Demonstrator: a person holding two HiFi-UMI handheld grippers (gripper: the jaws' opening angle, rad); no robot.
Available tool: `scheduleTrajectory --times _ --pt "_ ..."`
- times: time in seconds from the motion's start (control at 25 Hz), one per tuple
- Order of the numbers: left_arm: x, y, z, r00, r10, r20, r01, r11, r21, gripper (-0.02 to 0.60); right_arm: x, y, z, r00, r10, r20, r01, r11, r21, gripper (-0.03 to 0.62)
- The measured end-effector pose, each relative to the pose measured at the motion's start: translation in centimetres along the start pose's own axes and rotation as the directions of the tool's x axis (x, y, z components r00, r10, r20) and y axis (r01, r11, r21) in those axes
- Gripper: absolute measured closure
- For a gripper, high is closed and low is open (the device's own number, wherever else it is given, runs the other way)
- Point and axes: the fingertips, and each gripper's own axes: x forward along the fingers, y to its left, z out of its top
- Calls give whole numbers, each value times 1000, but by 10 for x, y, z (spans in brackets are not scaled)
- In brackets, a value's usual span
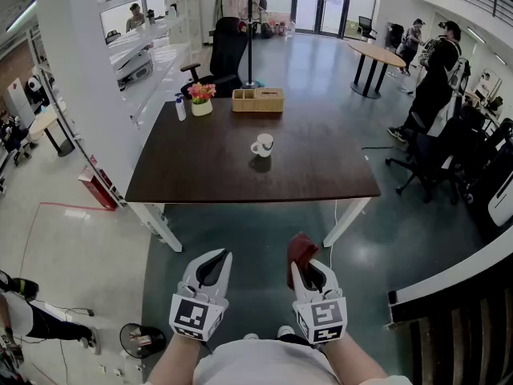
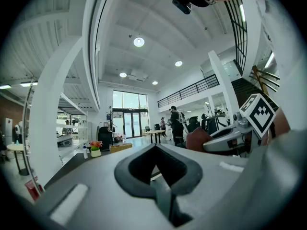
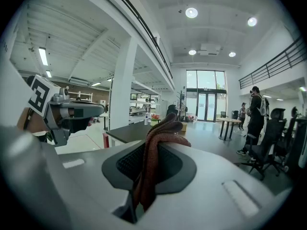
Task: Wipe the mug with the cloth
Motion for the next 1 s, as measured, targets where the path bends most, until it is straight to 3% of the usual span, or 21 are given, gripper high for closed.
scheduleTrajectory --times 0.68,1.0 --pt "7 31 -15 1000 -11 8 11 1000 -30 581 28 1 -3 999 -45 -11 45 999 20 516" --pt "21 51 -37 1000 -5 -28 3 997 -76 581 58 1 -9 999 -26 -34 27 999 17 516"
